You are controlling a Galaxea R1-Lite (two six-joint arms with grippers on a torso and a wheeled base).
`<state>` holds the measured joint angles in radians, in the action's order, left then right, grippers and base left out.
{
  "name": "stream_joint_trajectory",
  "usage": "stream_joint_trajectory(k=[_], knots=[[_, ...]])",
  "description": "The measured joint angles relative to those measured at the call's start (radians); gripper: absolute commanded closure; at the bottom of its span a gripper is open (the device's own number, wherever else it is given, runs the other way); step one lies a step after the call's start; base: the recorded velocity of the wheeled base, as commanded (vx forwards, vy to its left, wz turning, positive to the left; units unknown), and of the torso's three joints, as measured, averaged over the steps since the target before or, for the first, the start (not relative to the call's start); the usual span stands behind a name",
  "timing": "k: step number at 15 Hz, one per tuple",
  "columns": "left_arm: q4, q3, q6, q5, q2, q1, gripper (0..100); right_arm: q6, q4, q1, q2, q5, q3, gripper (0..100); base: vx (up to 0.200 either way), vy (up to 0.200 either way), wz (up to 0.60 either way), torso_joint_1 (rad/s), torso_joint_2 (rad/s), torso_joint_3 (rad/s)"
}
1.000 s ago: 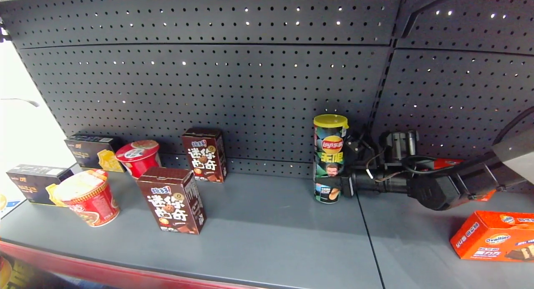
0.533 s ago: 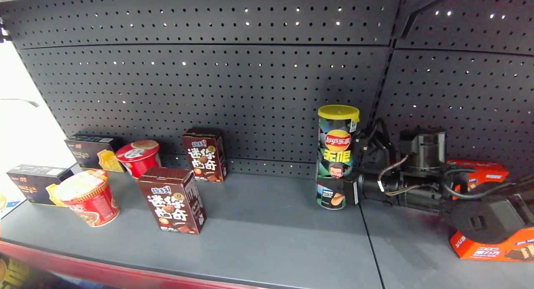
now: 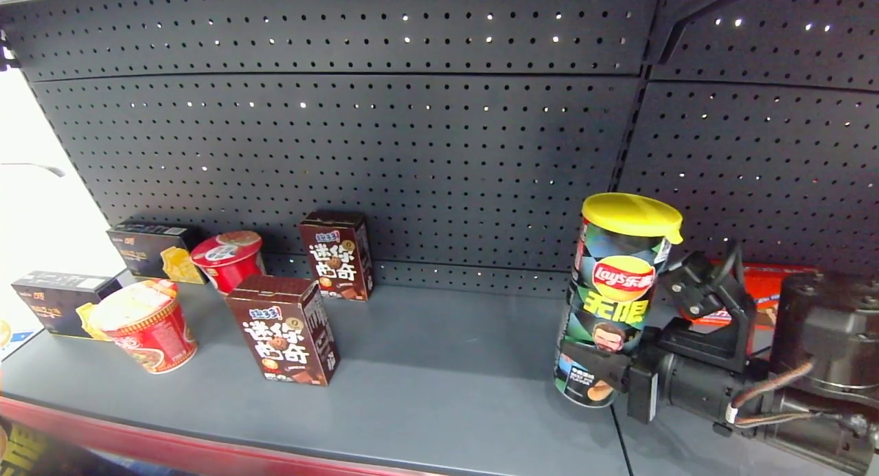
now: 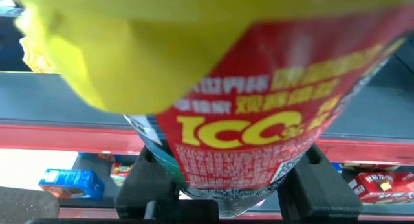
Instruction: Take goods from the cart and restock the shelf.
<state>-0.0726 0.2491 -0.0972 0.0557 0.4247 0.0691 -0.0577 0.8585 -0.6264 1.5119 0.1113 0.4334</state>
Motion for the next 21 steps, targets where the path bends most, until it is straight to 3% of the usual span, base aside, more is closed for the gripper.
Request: stream_joint_trajectory(k=[8, 16, 21], knots=[[0.004, 0.006, 0.0, -0.021, -0.006, -0.005, 100, -0.02, 0.222, -0.055, -0.022, -0.004, -0.197, 100, 0.0, 0.0, 0.0, 0.0, 0.0, 0.0], [0.004, 0.022, -0.001, -0.033, -0.007, -0.004, 100, -0.016, 0.41, -0.057, 0.175, 0.006, -0.196, 100, 0.0, 0.0, 0.0, 0.0, 0.0, 0.0], [0.004, 0.02, -0.003, -0.051, -0.007, -0.005, 100, -0.018, 0.415, -0.055, 0.24, 0.007, -0.204, 100, 0.0, 0.0, 0.0, 0.0, 0.0, 0.0]])
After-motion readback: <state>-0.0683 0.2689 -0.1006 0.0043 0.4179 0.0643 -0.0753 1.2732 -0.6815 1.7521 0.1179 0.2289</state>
